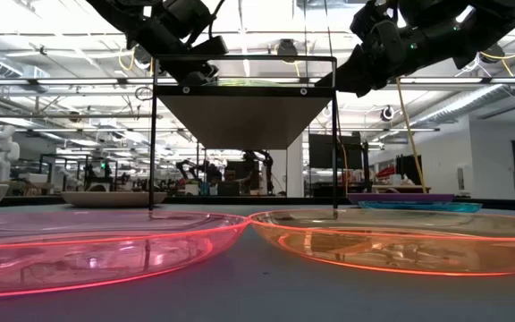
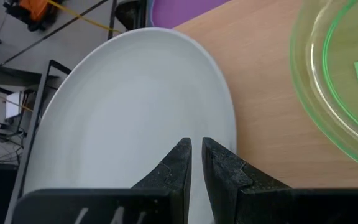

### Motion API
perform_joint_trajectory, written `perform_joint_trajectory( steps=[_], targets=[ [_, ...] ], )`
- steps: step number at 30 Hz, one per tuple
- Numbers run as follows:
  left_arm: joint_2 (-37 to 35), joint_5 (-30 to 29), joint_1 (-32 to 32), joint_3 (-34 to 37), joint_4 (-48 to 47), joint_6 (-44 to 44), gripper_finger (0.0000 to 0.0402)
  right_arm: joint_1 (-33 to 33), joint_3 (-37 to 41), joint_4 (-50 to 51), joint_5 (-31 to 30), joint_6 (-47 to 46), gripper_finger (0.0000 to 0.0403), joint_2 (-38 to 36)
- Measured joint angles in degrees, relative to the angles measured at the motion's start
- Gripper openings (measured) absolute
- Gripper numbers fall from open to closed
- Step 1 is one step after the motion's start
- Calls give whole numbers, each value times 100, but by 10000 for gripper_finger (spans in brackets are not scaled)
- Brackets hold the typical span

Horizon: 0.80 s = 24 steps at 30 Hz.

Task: Place and stack plates onto a shelf
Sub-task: Adjust the gray plate on the shelf

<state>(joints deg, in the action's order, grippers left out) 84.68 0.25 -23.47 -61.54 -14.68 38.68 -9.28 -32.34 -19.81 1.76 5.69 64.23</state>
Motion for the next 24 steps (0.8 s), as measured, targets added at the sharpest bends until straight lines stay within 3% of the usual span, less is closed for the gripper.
perform_joint_trajectory(
  steps=[18,21,24],
  targets=[
    [0,22,335,0,50,-26,47,-2,0,0,2,15,0,0],
    [-96,-216,379,0,184,-187,47,0,0,0,2,15,0,0],
    [-332,-832,390,-4,215,-394,47,0,0,19,4,15,0,0]
  ],
)
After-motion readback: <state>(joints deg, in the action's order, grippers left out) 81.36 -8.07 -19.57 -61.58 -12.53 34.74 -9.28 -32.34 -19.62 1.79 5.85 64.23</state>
